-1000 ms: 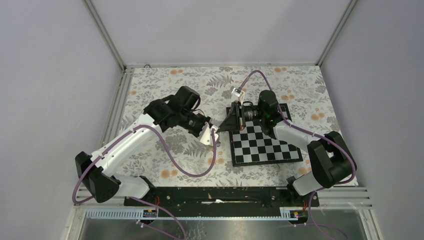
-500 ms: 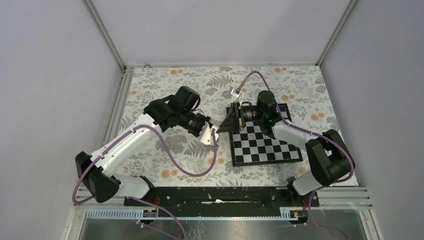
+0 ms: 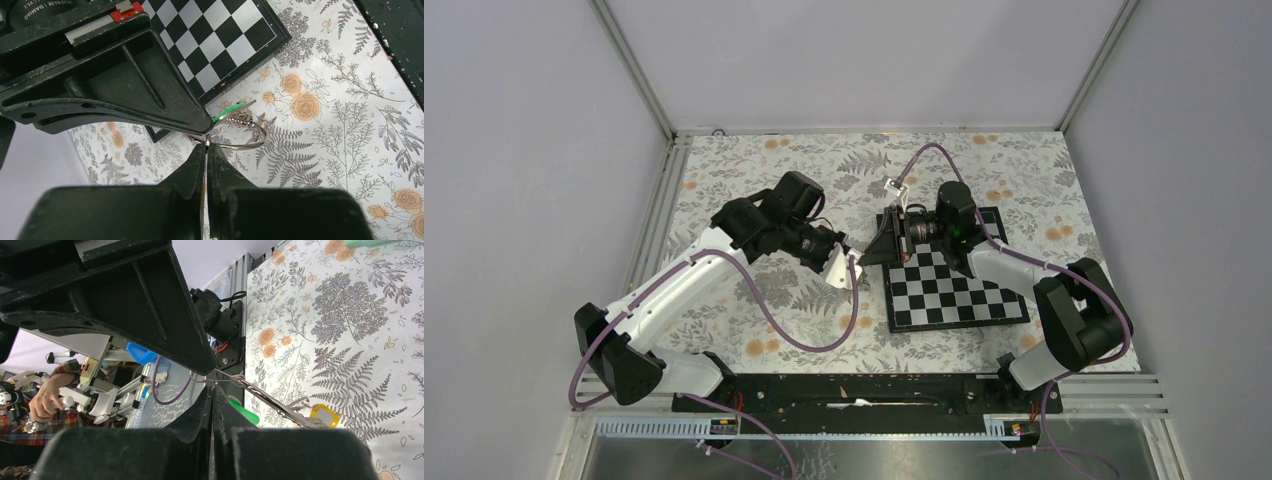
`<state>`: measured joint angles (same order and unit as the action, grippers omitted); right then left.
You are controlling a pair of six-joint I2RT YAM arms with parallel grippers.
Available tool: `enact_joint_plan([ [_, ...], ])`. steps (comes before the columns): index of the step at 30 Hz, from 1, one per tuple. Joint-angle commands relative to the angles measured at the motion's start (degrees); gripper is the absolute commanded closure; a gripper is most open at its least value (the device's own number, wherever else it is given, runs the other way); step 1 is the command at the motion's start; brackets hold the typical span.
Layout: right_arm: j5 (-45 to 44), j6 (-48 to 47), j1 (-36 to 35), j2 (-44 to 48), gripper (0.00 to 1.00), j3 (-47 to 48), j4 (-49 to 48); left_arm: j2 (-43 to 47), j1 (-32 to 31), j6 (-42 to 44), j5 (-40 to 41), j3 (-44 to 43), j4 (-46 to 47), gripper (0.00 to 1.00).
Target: Put the keys on the keyring
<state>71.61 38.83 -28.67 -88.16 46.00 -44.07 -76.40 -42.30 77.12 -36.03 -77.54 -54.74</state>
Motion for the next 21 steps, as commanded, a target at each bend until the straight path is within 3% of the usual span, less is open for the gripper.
enact_joint_plan([
  [1,1.0,0.3,-0.8,-0.4,1.0,2.5,-2.4,0.0,-0.2,0.1,-2.2,-2.3,2.2,1.0],
  [21,1.4,3.9,-1.1,-0.4,1.0,2.0,-7.0,-0.6,-0.3,0.5,-3.0,-1.9,2.4,1.0],
])
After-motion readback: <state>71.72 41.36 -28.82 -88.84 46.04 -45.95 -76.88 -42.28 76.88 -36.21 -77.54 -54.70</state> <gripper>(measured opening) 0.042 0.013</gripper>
